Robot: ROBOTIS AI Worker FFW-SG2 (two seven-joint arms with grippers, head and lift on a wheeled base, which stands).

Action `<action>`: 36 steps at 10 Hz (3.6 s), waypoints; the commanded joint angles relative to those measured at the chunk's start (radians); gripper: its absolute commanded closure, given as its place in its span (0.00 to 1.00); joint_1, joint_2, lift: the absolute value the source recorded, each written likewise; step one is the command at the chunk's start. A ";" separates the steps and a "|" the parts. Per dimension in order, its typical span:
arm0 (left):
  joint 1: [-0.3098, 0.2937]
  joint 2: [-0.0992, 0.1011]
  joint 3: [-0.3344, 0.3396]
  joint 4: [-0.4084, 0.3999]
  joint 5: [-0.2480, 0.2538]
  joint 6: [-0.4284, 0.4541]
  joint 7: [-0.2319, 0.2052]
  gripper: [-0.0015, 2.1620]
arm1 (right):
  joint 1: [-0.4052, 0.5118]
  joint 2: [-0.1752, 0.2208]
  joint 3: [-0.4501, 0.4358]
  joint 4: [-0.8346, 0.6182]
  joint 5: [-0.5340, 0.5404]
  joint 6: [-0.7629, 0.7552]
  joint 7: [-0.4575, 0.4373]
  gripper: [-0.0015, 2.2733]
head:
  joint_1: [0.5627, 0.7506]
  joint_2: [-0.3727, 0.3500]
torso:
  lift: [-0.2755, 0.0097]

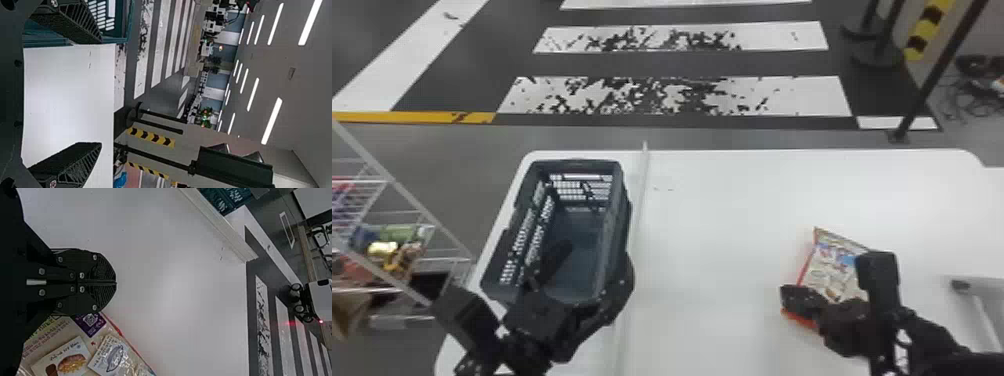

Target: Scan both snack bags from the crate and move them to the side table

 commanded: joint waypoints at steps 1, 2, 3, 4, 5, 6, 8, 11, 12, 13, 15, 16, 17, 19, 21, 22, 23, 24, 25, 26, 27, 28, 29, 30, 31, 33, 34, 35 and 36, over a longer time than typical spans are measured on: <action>-0.004 0.000 -0.012 0.015 0.001 -0.030 0.000 0.03 | 0.050 -0.019 -0.033 -0.059 -0.024 0.010 0.006 0.99 | 0.70 0.60 | 0.86; -0.009 -0.001 -0.019 0.021 0.000 -0.036 0.000 0.03 | 0.069 -0.033 -0.058 -0.069 -0.041 0.010 0.010 0.99 | 0.70 0.58 | 0.86; -0.011 -0.001 -0.022 0.024 0.001 -0.043 0.000 0.03 | 0.083 -0.039 -0.079 -0.071 -0.050 0.000 0.018 0.99 | 0.70 0.55 | 0.86; -0.012 -0.001 -0.025 0.026 0.001 -0.043 0.000 0.03 | 0.090 -0.055 -0.093 -0.069 -0.059 -0.003 0.018 0.99 | 0.70 0.51 | 0.86; -0.012 0.000 -0.028 0.026 0.001 -0.049 0.000 0.03 | 0.100 -0.059 -0.104 -0.069 -0.065 -0.012 0.018 0.99 | 0.70 0.48 | 0.86; -0.014 -0.001 -0.031 0.026 0.001 -0.049 0.000 0.03 | 0.106 -0.059 -0.116 -0.071 -0.085 -0.015 0.019 0.99 | 0.70 0.46 | 0.86; -0.011 0.000 -0.032 0.026 0.000 -0.055 0.000 0.03 | 0.130 -0.058 -0.128 -0.154 -0.121 0.010 0.027 0.99 | 0.70 0.43 | 0.86; 0.008 0.003 -0.035 0.022 0.001 -0.089 -0.005 0.03 | 0.075 -0.045 -0.181 -0.218 -0.148 0.074 0.009 0.99 | 0.70 0.42 | 0.86; 0.016 0.006 -0.035 0.018 0.001 -0.098 -0.006 0.03 | 0.032 -0.044 -0.201 -0.178 -0.139 0.071 0.001 0.99 | 0.70 0.41 | 0.86; 0.022 0.009 -0.034 0.012 0.001 -0.101 -0.006 0.03 | -0.017 -0.045 -0.219 -0.105 -0.119 0.046 0.001 0.99 | 0.70 0.38 | 0.86; 0.035 0.009 -0.025 0.012 0.001 -0.119 -0.008 0.03 | -0.052 -0.052 -0.239 -0.003 -0.101 0.003 0.001 0.99 | 0.70 0.32 | 0.86; 0.035 0.009 -0.025 0.012 0.001 -0.122 -0.008 0.03 | -0.054 -0.052 -0.240 0.030 -0.090 -0.040 0.001 0.99 | 0.70 0.31 | 0.86; 0.035 0.011 -0.025 0.012 0.001 -0.122 -0.009 0.03 | -0.052 -0.056 -0.247 0.059 -0.088 -0.061 0.001 0.99 | 0.70 0.30 | 0.86; 0.031 0.012 -0.028 0.015 0.004 -0.119 -0.015 0.03 | -0.066 -0.062 -0.251 0.130 -0.070 -0.104 -0.011 0.99 | 0.70 0.27 | 0.86; 0.026 0.015 -0.029 0.021 0.008 -0.122 -0.015 0.03 | -0.061 -0.061 -0.250 0.161 -0.064 -0.129 -0.022 0.99 | 0.70 0.25 | 0.86; 0.025 0.017 -0.028 0.029 0.011 -0.122 -0.015 0.03 | -0.057 -0.061 -0.250 0.171 -0.064 -0.144 -0.025 0.99 | 0.70 0.24 | 0.86; 0.023 0.018 -0.028 0.036 0.017 -0.138 -0.017 0.03 | -0.046 -0.061 -0.251 0.179 -0.064 -0.162 -0.025 0.99 | 0.70 0.24 | 0.86; 0.020 0.018 -0.028 0.042 0.020 -0.138 -0.017 0.03 | -0.032 -0.062 -0.263 0.179 -0.071 -0.187 -0.025 0.99 | 0.70 0.24 | 0.86; 0.014 0.018 -0.029 0.049 0.020 -0.138 -0.017 0.03 | -0.028 -0.064 -0.270 0.178 -0.073 -0.190 -0.025 0.99 | 0.70 0.24 | 0.86; 0.009 0.018 -0.031 0.050 0.018 -0.138 -0.017 0.03 | -0.020 -0.064 -0.277 0.170 -0.078 -0.184 -0.025 0.99 | 0.70 0.23 | 0.86; 0.008 0.017 -0.032 0.050 0.020 -0.138 -0.017 0.03 | -0.014 -0.064 -0.288 0.165 -0.090 -0.187 -0.022 0.99 | 0.70 0.22 | 0.86; 0.008 0.018 -0.034 0.052 0.020 -0.138 -0.018 0.03 | -0.006 -0.064 -0.288 0.145 -0.091 -0.175 -0.022 0.99 | 0.70 0.21 | 0.86; 0.008 0.017 -0.032 0.053 0.020 -0.138 -0.018 0.03 | 0.001 -0.064 -0.288 0.127 -0.099 -0.171 -0.022 0.99 | 0.70 0.20 | 0.86; 0.008 0.018 -0.032 0.053 0.020 -0.141 -0.018 0.03 | 0.017 -0.064 -0.288 0.092 -0.116 -0.162 -0.020 0.99 | 0.70 0.20 | 0.86; 0.006 0.018 -0.032 0.052 0.021 -0.144 -0.018 0.03 | 0.041 -0.064 -0.296 0.032 -0.136 -0.119 -0.013 0.99 | 0.70 0.20 | 0.86; 0.005 0.017 -0.032 0.050 0.021 -0.147 -0.018 0.03 | 0.097 -0.059 -0.329 -0.119 -0.203 -0.030 -0.010 0.87 | 0.70 0.21 | 0.86; 0.002 0.017 -0.031 0.052 0.021 -0.147 -0.018 0.03 | 0.126 -0.050 -0.362 -0.194 -0.209 -0.021 -0.011 0.49 | 0.70 0.21 | 0.86; 0.000 0.017 -0.032 0.053 0.023 -0.147 -0.018 0.03 | 0.143 -0.047 -0.417 -0.241 -0.251 -0.015 -0.014 0.00 | 0.70 0.20 | 0.86; -0.006 0.018 -0.032 0.062 0.032 -0.147 -0.021 0.03 | 0.152 -0.047 -0.475 -0.257 -0.277 -0.006 -0.017 0.00 | 0.70 0.16 | 0.86</action>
